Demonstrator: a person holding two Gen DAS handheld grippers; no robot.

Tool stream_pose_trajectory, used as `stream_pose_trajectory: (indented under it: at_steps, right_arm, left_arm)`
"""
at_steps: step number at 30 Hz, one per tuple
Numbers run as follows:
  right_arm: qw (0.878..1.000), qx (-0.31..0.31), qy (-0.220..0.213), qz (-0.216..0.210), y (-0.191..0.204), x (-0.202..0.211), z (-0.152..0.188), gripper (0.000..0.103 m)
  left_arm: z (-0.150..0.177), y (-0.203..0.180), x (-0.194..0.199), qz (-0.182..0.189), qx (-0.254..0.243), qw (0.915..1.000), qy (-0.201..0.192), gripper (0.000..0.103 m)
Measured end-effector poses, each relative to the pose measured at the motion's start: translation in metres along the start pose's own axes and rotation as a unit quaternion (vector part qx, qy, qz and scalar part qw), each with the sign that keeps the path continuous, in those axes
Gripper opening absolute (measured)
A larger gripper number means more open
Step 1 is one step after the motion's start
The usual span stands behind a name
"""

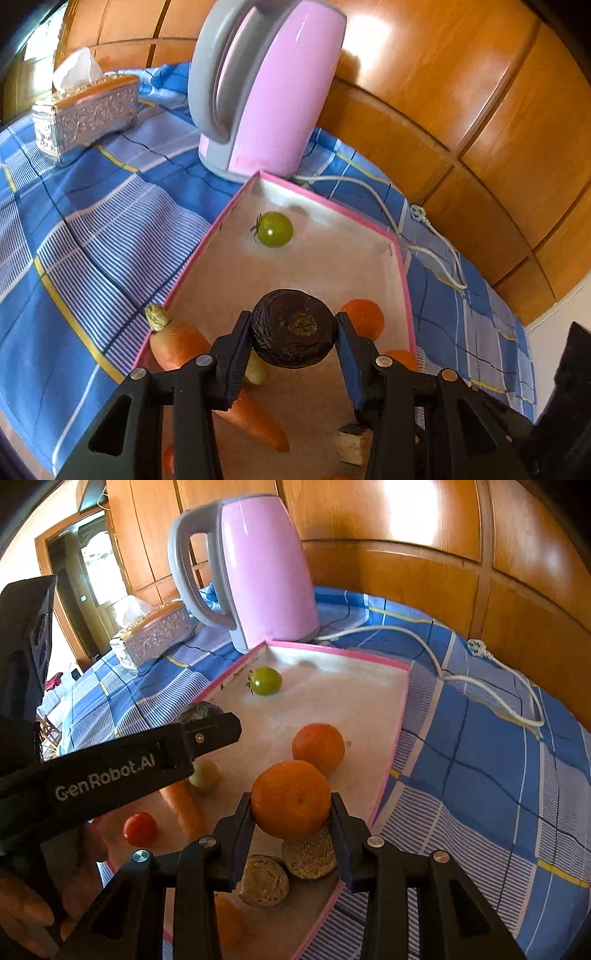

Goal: Organize fruits
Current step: 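Open both tools to drop the brown fruit and mandarin into the tray, then withdraw both open tools back from the tray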

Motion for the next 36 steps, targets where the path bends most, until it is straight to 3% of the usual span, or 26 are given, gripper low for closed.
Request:
stream_pose_trajectory:
  at_steps: [4,7,9,18,22,29,36]
  right_arm:
    - [1.0,0.003,-0.002,0.001,0.0,-0.002,-0.002,0.04]
    - [1.0,0.004,-0.002,-0.005,0.001,-0.001,-0.001,0.04]
    - [1.0,0.003,-0.004,-0.009,0.002,0.002,-0.002,0.041]
    - [1.0,-0.001,-0.011,-0.005,0.002,0.007,0.002,0.041]
    - [1.0,-0.001,-0.011,-0.004,0.003,0.007,0.003,0.041]
    - [0.999,0.022,-0.002,-0.03,0.018,0.005,0.002,0.041]
    - [0.999,0.016,-0.014,-0.038,0.021,0.014,0.006,0.041]
  left_arm:
    - [0.004,0.0,-0.008,0.009,0.009,0.9998,0.016,0.044]
    - [0.002,-0.001,-0.007,0.021,0.017,0.9995,0.015,0.055]
    - [0.001,-0.001,-0.004,0.025,0.018,0.9995,0.011,0.056]
    - [-0.001,0.013,0.015,-0.011,0.029,0.9994,-0.015,0.053]
    - [0.003,0.011,0.025,-0.029,0.012,0.999,-0.032,0.051]
    - [0.006,0.009,0.042,-0.034,0.004,0.998,-0.054,0.052]
    - [0.007,0.018,0.06,-0.067,-0.002,0.9945,-0.081,0.053]
Point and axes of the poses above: each gripper's, at about its wrist camera, not at the fingertips, and x roughly against the way its jaws point, y to its left, z to its underside, the point moved 7 cm from there along -x, roughly the way its jaws point, and after that the axes turned 5 degrees about -z, right-handed, at the moved point
